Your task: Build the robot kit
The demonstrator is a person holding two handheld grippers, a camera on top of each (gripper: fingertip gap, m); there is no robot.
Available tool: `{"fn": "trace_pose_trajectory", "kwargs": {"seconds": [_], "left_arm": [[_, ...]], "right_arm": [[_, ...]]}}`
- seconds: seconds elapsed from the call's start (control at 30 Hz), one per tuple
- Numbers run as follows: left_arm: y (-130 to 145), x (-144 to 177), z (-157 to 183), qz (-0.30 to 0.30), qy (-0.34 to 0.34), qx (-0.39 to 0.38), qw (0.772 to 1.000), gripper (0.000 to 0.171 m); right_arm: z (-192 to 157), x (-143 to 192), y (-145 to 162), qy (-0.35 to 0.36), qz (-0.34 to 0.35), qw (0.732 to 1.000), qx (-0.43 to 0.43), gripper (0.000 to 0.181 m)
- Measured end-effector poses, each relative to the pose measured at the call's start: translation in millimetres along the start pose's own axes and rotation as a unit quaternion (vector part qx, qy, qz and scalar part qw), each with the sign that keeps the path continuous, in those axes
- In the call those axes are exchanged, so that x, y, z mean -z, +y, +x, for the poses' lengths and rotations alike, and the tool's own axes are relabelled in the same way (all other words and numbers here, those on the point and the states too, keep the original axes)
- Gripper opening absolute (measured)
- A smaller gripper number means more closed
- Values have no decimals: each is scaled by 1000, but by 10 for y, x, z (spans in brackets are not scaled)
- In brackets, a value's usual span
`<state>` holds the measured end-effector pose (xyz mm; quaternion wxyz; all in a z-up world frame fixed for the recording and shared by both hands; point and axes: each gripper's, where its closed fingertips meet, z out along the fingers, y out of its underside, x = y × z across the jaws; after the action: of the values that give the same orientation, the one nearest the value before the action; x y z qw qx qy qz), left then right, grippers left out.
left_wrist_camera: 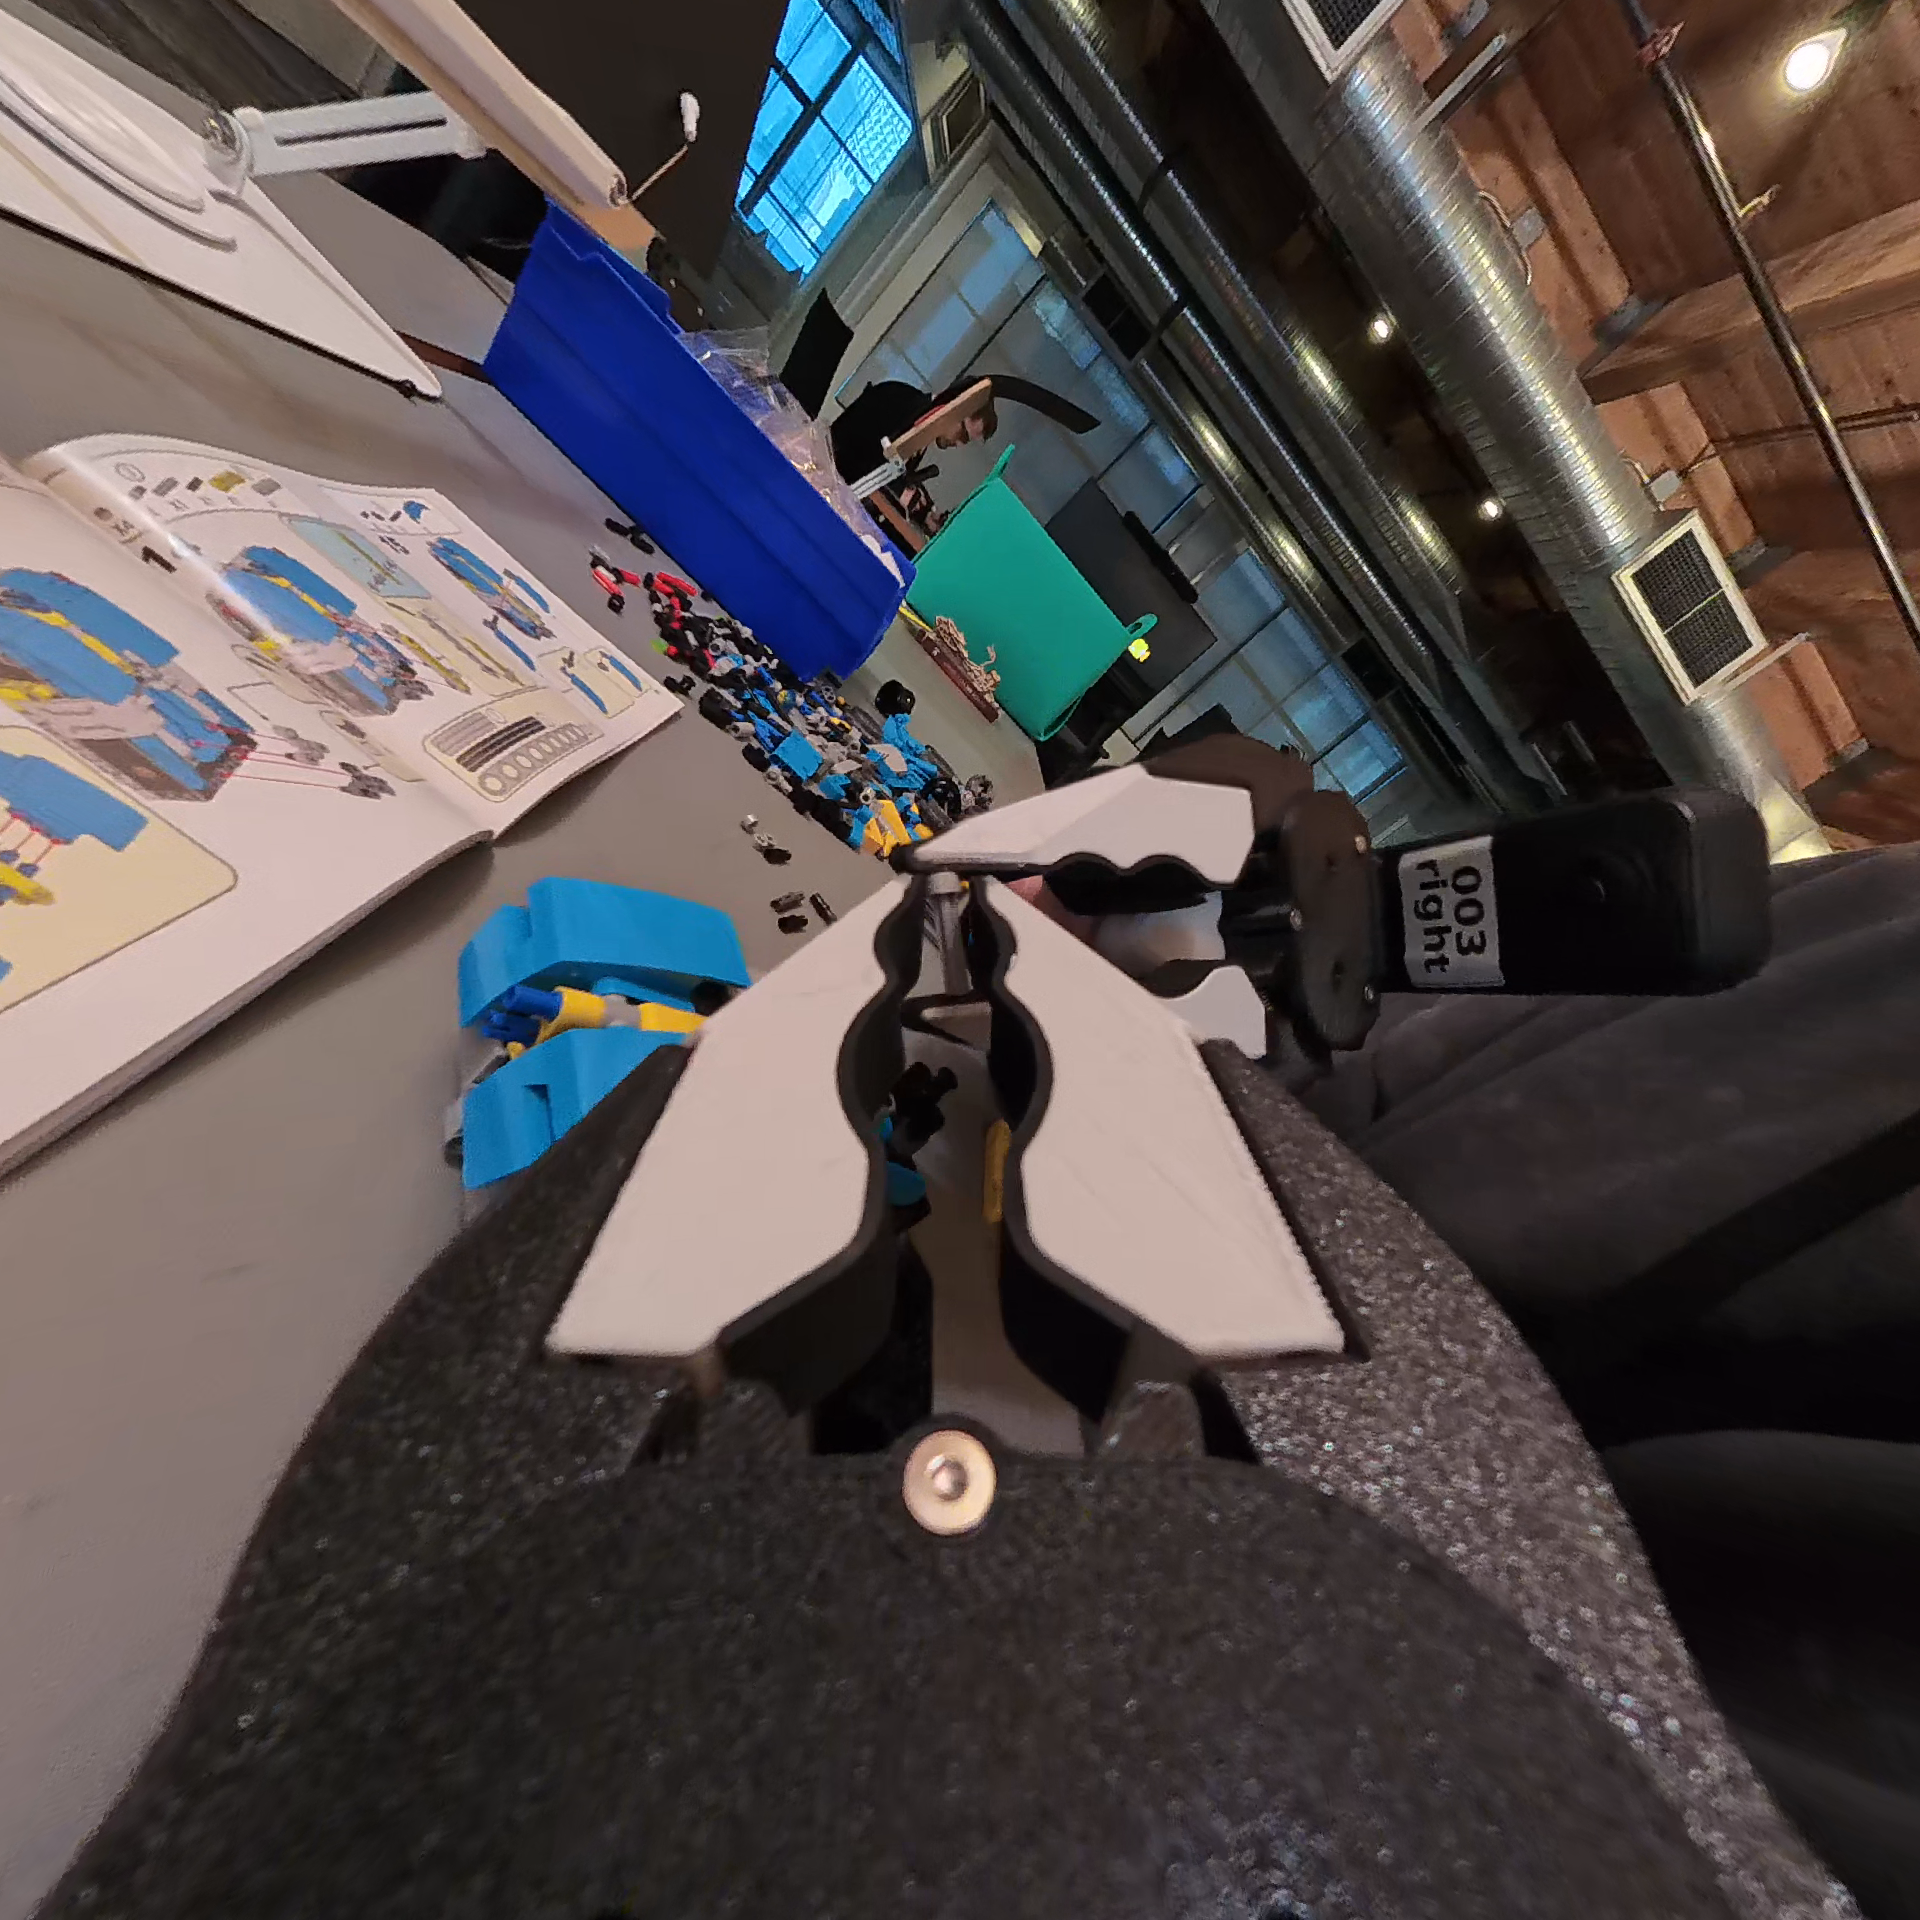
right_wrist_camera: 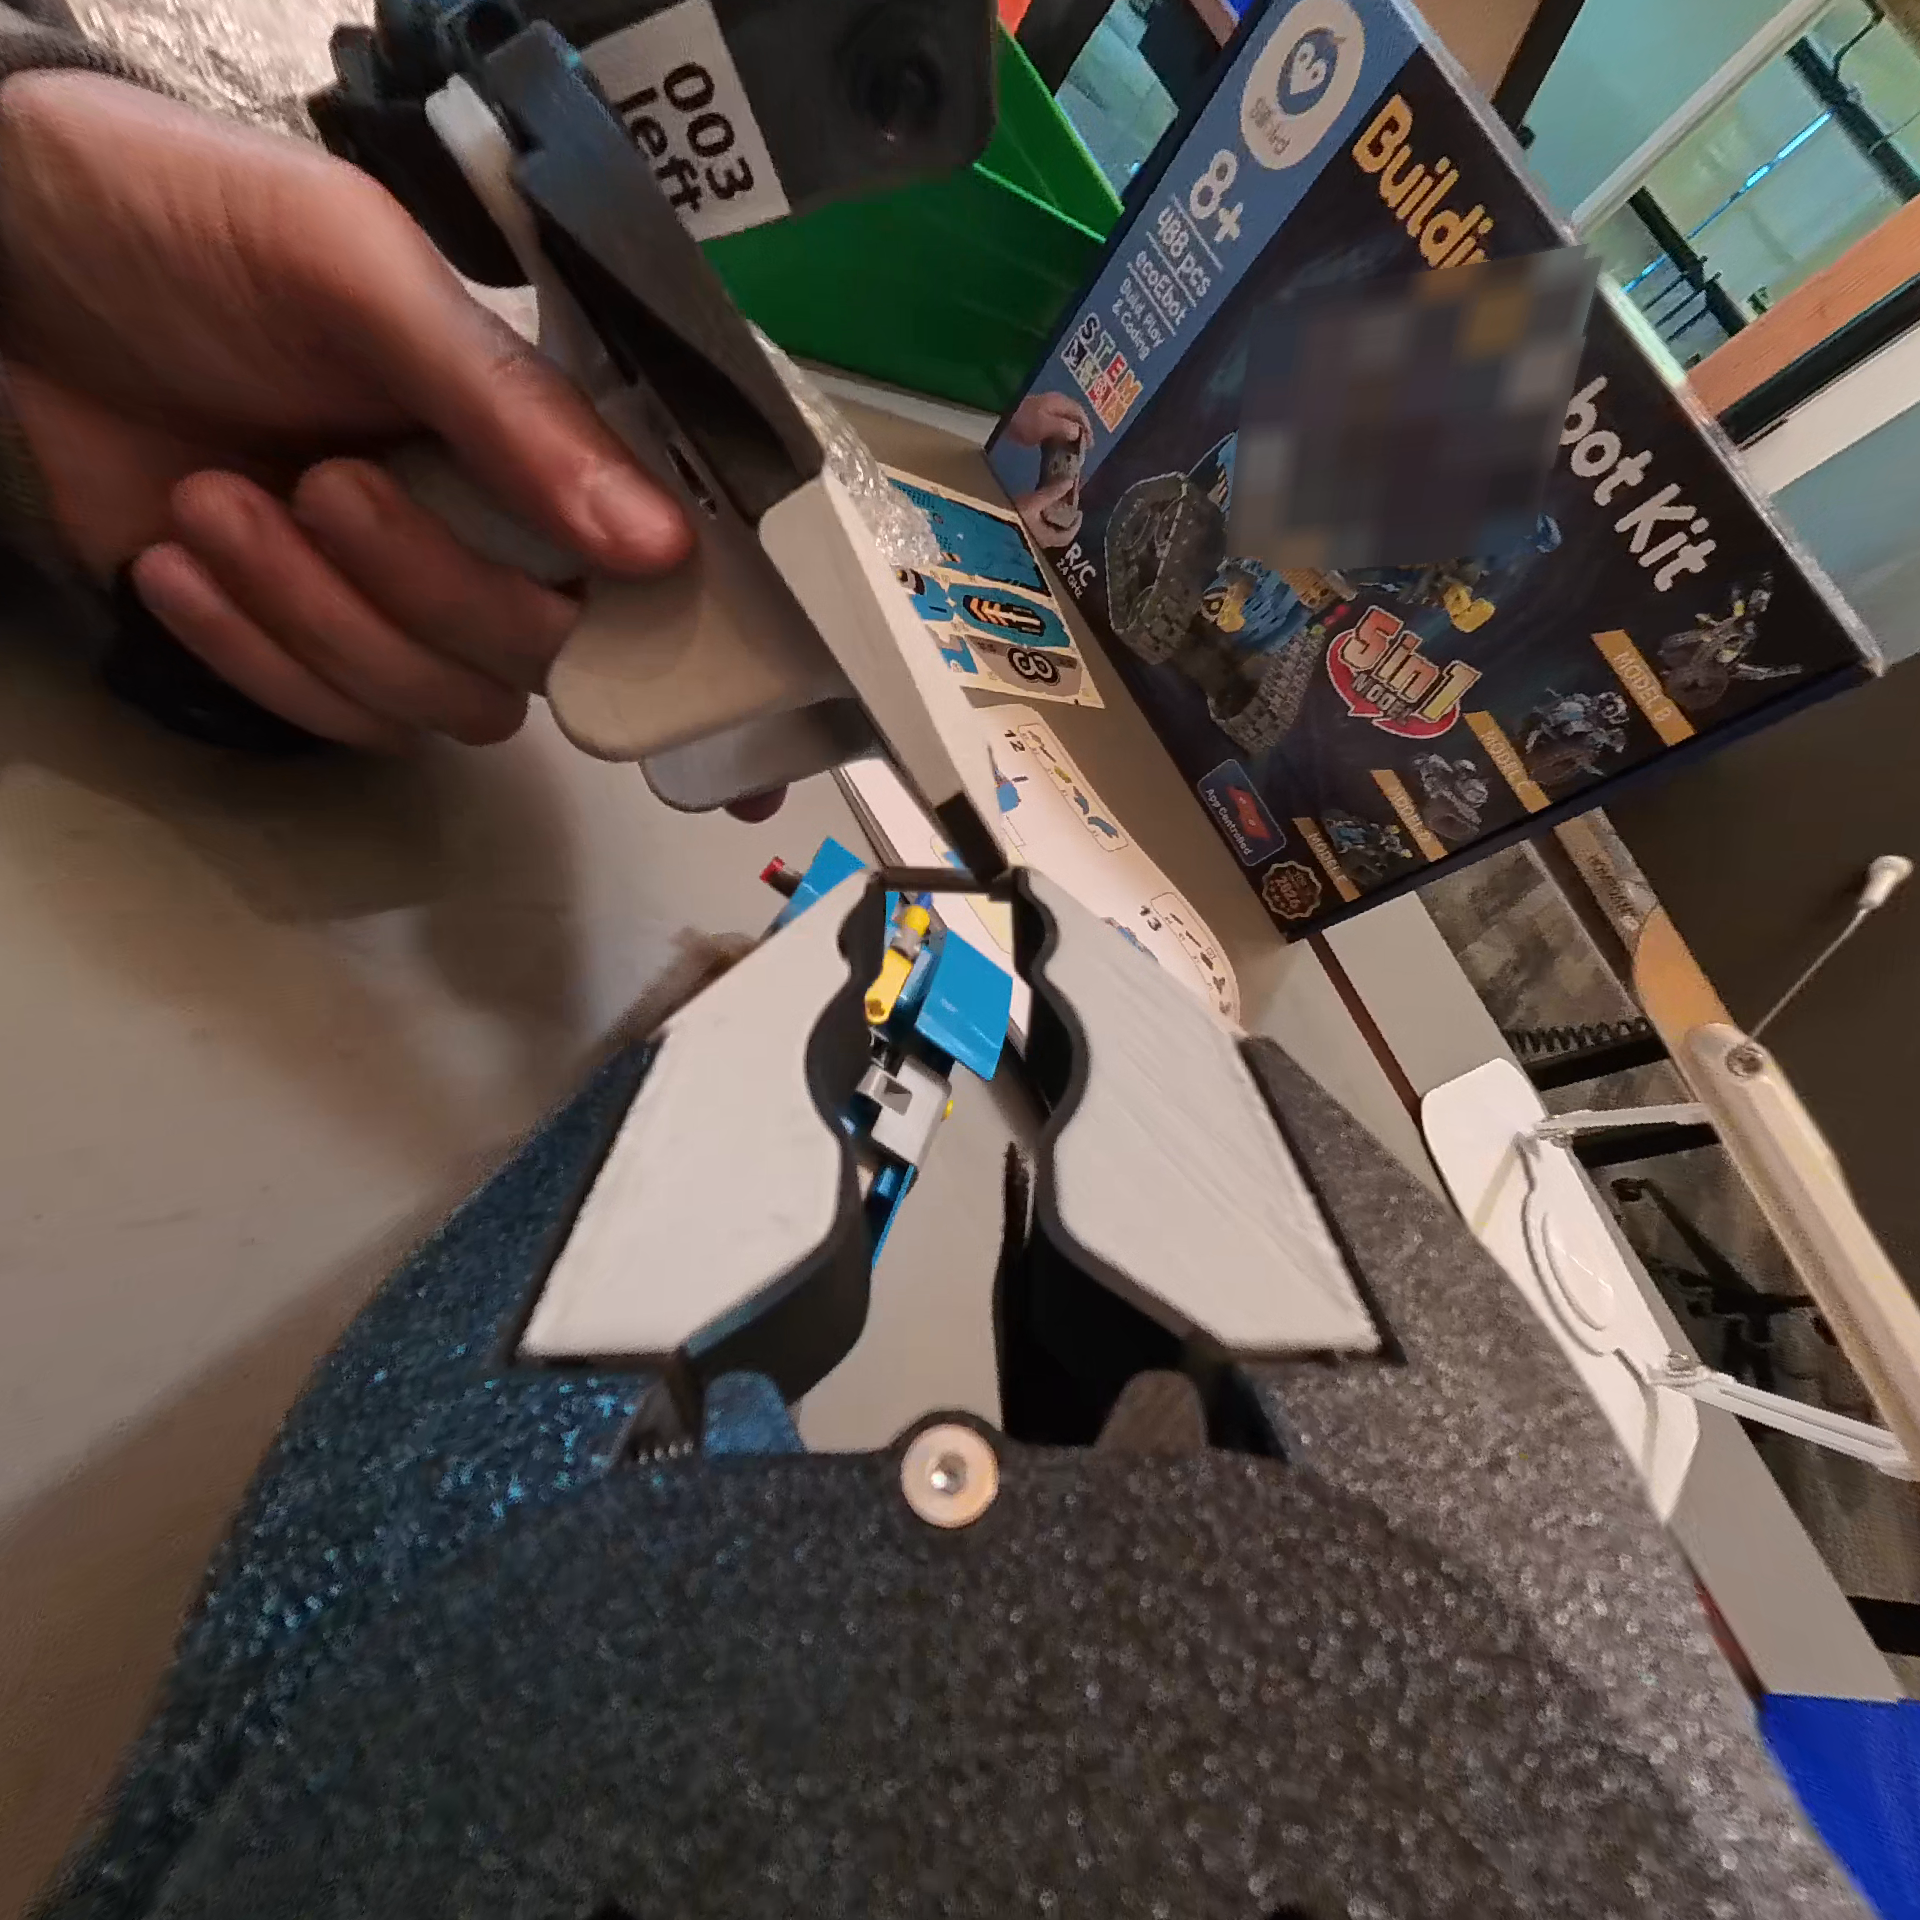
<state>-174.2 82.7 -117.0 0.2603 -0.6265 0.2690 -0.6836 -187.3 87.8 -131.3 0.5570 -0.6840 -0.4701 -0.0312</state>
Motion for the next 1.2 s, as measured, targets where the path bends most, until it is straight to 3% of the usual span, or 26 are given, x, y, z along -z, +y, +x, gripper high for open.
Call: {"fn": "trace_pose_trajectory", "kwargs": {"seconds": [0.23, 0.3, 0.7, 1.2], "left_arm": [[60, -9, -25, -11, 22, 77, 997, 6], [65, -6, -30, -10, 27, 93, 995, 5], [10, 15, -30, 6, 16, 43, 999, 5], [40, -1, -14, 0, 4, 12, 1000, 5]], "right_arm": [[-29, -18, 34, 37, -18, 995, 91, 24], [-37, -22, 38, 32, -19, 996, 82, 24], [32, -17, 19, 21, -13, 1000, 8, 32], [-26, -11, 3, 11, -16, 1000, 22, 22]]}}
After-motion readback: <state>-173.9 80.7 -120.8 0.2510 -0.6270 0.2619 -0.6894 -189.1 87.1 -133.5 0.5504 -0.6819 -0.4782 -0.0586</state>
